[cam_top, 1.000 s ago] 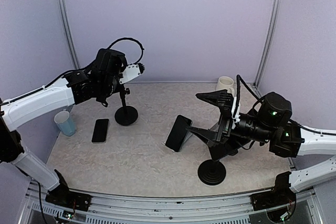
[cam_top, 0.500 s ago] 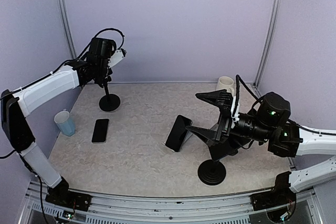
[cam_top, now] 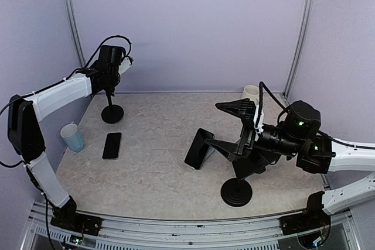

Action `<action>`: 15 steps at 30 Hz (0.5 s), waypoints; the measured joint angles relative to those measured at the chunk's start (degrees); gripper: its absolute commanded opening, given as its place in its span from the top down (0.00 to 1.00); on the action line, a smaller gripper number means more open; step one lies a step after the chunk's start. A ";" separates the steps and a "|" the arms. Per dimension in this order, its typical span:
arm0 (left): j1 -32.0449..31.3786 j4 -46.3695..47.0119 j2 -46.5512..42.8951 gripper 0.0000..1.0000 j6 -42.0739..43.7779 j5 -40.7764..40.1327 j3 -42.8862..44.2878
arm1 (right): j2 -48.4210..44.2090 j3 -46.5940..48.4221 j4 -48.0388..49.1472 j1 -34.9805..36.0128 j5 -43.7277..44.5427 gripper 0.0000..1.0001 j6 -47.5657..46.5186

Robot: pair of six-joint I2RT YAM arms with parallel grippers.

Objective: Remove the phone from the phone stand

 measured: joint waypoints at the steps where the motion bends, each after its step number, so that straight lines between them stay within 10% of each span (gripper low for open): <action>1: 0.02 0.17 0.39 0.92 0.09 0.02 0.02 | 0.31 0.04 0.02 -0.02 -0.07 0.07 0.02; 11: 0.57 1.77 4.74 0.88 0.28 1.16 1.44 | 2.12 0.76 0.00 -0.22 -0.46 0.07 0.02; 15: 0.66 1.75 5.03 0.67 -0.20 1.84 1.44 | 2.62 0.79 -0.02 -0.52 -0.63 0.07 0.02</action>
